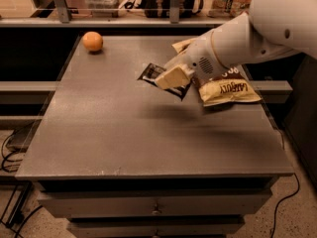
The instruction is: Move rxbar chocolate near orange
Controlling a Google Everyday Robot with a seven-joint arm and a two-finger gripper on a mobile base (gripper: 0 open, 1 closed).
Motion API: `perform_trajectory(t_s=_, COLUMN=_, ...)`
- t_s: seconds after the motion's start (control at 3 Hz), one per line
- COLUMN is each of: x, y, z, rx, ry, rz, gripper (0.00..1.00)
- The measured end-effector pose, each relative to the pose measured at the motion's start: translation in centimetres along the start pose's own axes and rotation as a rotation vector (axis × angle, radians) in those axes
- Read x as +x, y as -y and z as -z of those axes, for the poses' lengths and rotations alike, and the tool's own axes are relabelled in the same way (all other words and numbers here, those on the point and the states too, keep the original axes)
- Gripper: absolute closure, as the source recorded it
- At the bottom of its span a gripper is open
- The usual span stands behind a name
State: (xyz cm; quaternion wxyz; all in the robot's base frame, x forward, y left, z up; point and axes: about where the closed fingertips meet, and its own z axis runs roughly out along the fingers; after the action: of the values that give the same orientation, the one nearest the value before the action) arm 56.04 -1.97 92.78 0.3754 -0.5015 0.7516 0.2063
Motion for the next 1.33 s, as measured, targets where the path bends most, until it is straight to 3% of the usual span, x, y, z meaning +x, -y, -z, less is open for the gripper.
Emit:
perform_trajectory(t_s=0.67, x=-3.6, y=3.9, z=-4.8, rx=0.069, ry=0.047, rz=-0.049, gripper=1.0)
perform_trajectory(t_s=1.0, x=-6.3, y=6.4, z=-7.4, rx=0.049, ry=0.112, rz=-0.067, gripper=1.0)
perform_trajectory(t_s=1.33, x=-6.3, y=6.4, z=-7.4, rx=0.049, ry=0.112, rz=-0.067, gripper=1.0)
